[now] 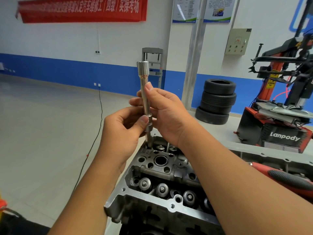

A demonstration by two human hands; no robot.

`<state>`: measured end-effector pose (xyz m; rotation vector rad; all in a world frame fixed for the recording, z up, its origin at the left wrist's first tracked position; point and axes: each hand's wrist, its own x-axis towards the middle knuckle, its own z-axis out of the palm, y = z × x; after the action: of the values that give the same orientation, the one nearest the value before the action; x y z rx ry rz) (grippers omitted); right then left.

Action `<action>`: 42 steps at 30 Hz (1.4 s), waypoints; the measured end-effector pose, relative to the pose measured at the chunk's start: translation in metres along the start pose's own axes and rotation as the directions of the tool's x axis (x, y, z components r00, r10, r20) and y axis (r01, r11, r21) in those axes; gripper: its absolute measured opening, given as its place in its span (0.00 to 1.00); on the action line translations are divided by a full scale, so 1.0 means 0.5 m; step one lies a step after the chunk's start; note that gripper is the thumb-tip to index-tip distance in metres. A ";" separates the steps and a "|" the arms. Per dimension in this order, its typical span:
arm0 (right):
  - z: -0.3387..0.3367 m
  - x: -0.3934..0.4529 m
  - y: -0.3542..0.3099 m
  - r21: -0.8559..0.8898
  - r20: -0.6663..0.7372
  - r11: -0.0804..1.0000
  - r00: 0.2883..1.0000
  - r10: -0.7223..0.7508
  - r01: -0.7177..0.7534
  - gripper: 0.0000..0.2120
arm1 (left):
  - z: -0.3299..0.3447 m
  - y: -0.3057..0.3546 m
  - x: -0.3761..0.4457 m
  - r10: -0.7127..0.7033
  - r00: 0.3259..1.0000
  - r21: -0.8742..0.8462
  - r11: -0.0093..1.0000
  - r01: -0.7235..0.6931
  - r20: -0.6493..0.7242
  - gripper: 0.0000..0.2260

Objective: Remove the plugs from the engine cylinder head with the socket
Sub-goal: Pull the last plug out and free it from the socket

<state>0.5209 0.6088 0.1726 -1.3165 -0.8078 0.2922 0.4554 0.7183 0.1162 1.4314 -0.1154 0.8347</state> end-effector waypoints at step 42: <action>0.003 -0.005 -0.003 0.043 0.011 0.999 1.000 0.009 -0.010 0.11 | 0.005 0.004 -0.005 0.069 0.996 0.113 0.991 -0.074 0.053 0.19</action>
<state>0.5180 0.6080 0.1734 -1.2796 -0.8005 0.3229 0.4533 0.7150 0.1168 1.5639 -0.1593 0.8764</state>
